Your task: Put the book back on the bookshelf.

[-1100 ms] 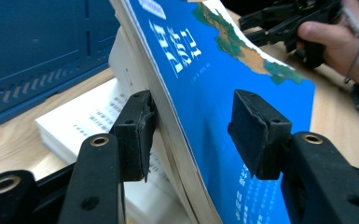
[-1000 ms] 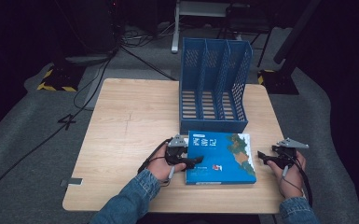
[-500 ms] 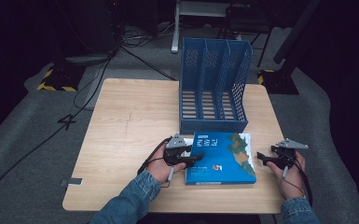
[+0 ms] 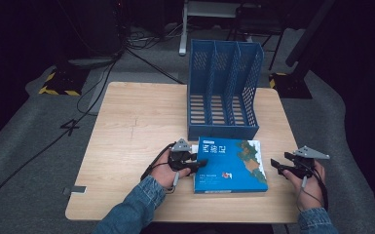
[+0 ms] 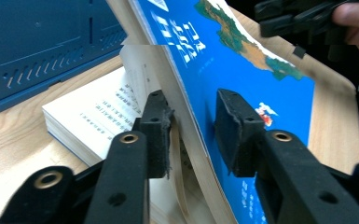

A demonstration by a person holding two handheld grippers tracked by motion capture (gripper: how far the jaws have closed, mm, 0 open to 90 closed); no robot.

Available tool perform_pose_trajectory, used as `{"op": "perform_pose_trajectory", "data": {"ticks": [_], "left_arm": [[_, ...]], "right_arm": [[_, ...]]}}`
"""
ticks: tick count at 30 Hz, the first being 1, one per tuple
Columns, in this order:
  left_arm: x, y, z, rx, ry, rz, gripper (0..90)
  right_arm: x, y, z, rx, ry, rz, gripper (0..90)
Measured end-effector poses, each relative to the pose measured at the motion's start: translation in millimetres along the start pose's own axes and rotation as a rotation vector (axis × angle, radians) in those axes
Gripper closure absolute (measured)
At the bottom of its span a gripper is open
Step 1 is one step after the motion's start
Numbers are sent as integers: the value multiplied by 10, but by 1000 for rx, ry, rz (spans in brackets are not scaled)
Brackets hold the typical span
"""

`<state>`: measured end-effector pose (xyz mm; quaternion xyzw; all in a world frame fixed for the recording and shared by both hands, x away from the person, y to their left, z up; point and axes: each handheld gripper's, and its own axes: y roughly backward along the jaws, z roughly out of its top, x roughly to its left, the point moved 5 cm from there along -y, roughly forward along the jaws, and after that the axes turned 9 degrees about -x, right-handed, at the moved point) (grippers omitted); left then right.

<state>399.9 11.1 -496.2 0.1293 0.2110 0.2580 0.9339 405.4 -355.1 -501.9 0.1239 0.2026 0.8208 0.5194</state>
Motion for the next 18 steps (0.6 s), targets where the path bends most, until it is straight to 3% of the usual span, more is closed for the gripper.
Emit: {"op": "perform_pose_trajectory", "data": {"ticks": [5, 7, 9, 11, 12, 14, 18], "left_arm": [[2, -9, 8, 1, 35, -24, 688], [-3, -39, -8, 6, 72, -53, 615], [4, -67, -29, 16, 74, -53, 587], [12, -70, -30, 20, 68, -41, 653], [22, -63, -24, 26, 65, -34, 653], [28, -53, -9, 30, 73, -28, 730], [6, -41, 30, 41, 83, -38, 763]], "right_arm": [[147, 128, 171, -50, 30, 15, 263], [245, 160, 235, -74, 29, 36, 242], [377, 175, 301, -93, 49, 65, 227], [556, 175, 364, -102, 85, 100, 211], [556, 175, 364, -102, 85, 100, 211], [750, 169, 416, -106, 120, 137, 208], [989, 165, 471, -115, 147, 184, 194]]}}
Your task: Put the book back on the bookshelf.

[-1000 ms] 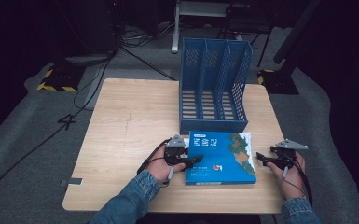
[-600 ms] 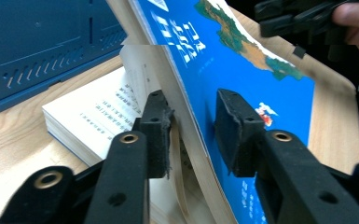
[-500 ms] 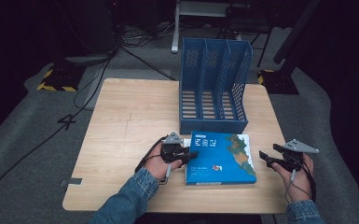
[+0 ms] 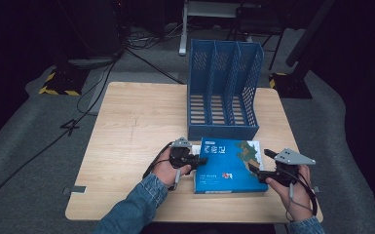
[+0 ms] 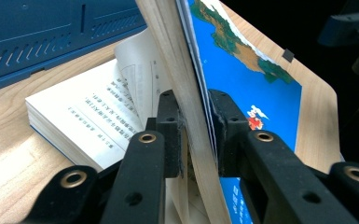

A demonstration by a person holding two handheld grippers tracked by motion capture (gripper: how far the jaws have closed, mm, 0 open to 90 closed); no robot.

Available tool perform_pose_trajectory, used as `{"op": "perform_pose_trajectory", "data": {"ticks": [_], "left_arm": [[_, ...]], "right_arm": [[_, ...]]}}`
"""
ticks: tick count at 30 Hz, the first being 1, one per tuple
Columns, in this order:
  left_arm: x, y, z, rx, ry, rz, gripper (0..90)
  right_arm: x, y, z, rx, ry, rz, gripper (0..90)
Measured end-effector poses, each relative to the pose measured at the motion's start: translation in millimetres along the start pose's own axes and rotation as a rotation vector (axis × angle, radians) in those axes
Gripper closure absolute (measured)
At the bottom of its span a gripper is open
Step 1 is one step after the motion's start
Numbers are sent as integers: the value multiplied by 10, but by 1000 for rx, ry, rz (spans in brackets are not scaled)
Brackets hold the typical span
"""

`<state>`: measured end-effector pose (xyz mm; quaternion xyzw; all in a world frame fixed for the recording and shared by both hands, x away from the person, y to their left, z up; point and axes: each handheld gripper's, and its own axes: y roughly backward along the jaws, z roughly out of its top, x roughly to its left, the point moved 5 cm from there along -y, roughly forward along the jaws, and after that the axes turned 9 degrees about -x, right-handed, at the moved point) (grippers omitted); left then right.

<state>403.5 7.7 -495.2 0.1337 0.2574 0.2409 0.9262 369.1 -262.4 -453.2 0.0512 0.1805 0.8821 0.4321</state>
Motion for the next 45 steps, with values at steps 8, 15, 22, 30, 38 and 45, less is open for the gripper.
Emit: {"op": "perform_pose_trajectory", "data": {"ticks": [8, 15, 22, 30, 38, 45], "left_arm": [[-5, 1, 30, 24, 51, -16, 791], [-6, -10, 41, 50, 37, -1, 778], [35, -36, 22, 80, 37, 13, 759], [-1, -8, 70, 76, 54, -13, 783], [-37, 1, 134, 84, 89, -19, 803], [-43, -16, 219, 100, 121, -25, 808]], "right_arm": [[306, -66, 98, -4, 63, 49, 174], [455, -128, 134, -34, 58, 83, 164], [718, -264, 110, -15, 93, 143, 164], [953, -428, 8, 26, 180, 191, 166], [1132, -483, -94, 86, 293, 212, 175], [1202, -506, -214, 137, 390, 196, 173]]}}
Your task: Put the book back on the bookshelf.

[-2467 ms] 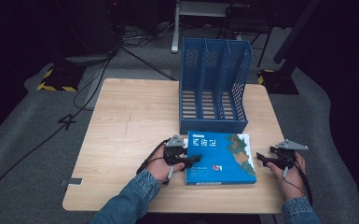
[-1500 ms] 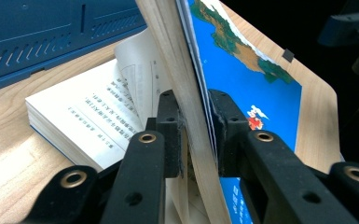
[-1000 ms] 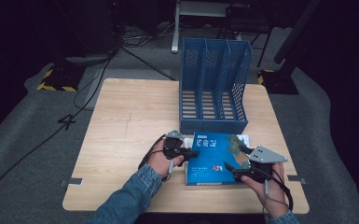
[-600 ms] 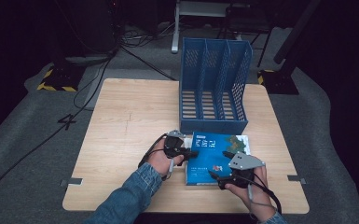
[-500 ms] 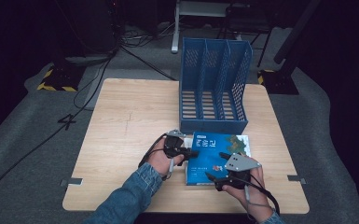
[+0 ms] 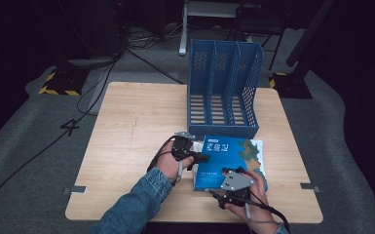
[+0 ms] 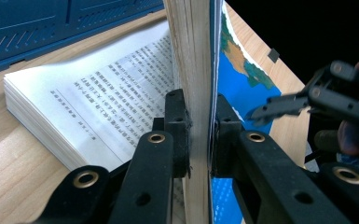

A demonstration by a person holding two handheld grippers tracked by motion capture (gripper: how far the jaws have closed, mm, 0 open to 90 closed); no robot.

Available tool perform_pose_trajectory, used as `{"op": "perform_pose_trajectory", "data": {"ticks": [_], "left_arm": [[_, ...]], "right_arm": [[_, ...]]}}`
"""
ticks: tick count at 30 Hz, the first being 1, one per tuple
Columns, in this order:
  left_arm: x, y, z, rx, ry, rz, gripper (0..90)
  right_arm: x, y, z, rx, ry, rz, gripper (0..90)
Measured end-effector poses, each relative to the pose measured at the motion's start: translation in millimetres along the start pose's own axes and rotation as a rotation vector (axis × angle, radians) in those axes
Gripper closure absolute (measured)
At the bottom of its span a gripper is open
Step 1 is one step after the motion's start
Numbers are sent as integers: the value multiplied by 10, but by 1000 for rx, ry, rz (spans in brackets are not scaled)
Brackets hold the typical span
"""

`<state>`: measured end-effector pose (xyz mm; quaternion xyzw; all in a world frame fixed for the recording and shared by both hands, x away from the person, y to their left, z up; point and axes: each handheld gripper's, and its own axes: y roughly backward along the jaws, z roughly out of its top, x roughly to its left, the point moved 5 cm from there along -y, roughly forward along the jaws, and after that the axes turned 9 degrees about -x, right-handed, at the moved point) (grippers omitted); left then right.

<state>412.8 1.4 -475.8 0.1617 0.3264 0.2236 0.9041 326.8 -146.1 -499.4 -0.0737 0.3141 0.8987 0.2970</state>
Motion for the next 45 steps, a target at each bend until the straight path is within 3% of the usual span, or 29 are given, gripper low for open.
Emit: {"op": "perform_pose_trajectory", "data": {"ticks": [8, 14, 16, 18, 21, 23, 26, 30, 32, 33, 34, 39, 45], "left_arm": [[-7, -19, 35, 9, 35, -2, 807], [12, -38, -27, 14, 43, 5, 754], [-4, -42, -96, 50, 41, 2, 689], [-13, -51, -132, 53, 35, 10, 664], [-28, -61, -224, 97, 6, 33, 667], [-24, -51, -235, 111, -1, 43, 722], [-26, -27, -215, 113, 39, 13, 804], [-32, -15, -186, 118, 71, -7, 815], [-52, 8, -120, 99, 125, -61, 817], [-52, 8, -120, 99, 125, -61, 817], [-75, 14, -97, 93, 151, -77, 817], [-124, 16, -22, 89, 183, -110, 817], [-175, 4, 46, 82, 216, -164, 816]], "right_arm": [[110, -140, -61, 39, 146, -49, 203], [139, -225, -125, 48, 176, -69, 158], [127, -234, -132, 38, 166, -77, 158], [119, -238, -139, 33, 160, -78, 152], [106, -240, -149, 23, 147, -75, 143], [107, -239, -149, 23, 145, -73, 136], [112, -231, -145, 26, 148, -72, 130], [133, -206, -110, 2, 159, -69, 185], [132, -183, -74, -25, 163, -75, 165], [132, -183, -74, -25, 163, -75, 165], [126, -172, -62, -34, 162, -86, 151], [99, -120, -32, -61, 157, -115, 114], [84, -106, -56, -65, 196, -180, 22]]}}
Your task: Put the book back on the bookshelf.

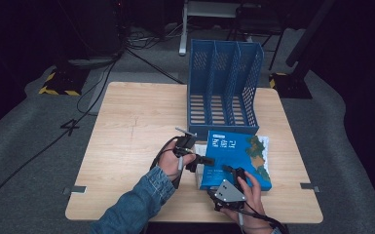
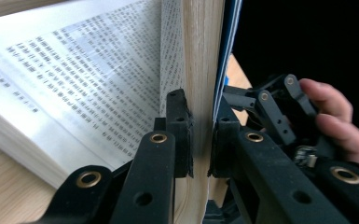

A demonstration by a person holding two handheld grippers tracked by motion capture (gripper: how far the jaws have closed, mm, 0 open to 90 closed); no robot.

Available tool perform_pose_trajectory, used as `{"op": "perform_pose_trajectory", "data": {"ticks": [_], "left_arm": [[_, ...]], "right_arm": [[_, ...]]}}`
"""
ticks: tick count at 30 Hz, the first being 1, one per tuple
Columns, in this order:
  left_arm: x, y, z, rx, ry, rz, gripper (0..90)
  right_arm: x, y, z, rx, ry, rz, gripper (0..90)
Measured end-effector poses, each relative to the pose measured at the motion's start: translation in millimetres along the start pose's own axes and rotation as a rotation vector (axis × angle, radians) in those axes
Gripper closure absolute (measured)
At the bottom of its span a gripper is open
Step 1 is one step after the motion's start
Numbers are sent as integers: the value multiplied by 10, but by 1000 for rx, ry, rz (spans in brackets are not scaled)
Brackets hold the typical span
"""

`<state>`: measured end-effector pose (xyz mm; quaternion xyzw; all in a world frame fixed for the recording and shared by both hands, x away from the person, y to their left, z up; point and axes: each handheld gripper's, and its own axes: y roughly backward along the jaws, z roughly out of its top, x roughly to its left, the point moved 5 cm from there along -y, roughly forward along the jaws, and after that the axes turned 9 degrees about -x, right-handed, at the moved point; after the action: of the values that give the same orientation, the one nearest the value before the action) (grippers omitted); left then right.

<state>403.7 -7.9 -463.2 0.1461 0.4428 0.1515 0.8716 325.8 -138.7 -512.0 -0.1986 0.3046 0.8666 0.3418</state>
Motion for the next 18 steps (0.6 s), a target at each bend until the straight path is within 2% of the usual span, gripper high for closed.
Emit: {"op": "perform_pose_trajectory", "data": {"ticks": [3, 4, 9, 10, 11, 14, 18], "left_arm": [[-29, -22, 11, 0, 10, -24, 815], [-34, -30, 12, -1, 9, -29, 815], [-65, -51, 12, -6, 25, -53, 813], [-65, -51, 12, -6, 25, -53, 813], [-73, -61, 6, -13, 46, -69, 812], [-66, -75, -8, -19, 64, -83, 810], [-58, -99, -31, -16, 65, -65, 804]], "right_arm": [[-43, -1, -56, 23, 45, -68, 5], [-57, 1, -72, 29, 46, -86, 2], [-66, -14, -101, 26, 77, -149, 0], [-66, -14, -101, 26, 77, -149, 0], [-78, -20, -111, 26, 96, -170, 0], [-97, -24, -124, 36, 116, -170, 0], [-116, -52, -163, 47, 143, -154, 0]]}}
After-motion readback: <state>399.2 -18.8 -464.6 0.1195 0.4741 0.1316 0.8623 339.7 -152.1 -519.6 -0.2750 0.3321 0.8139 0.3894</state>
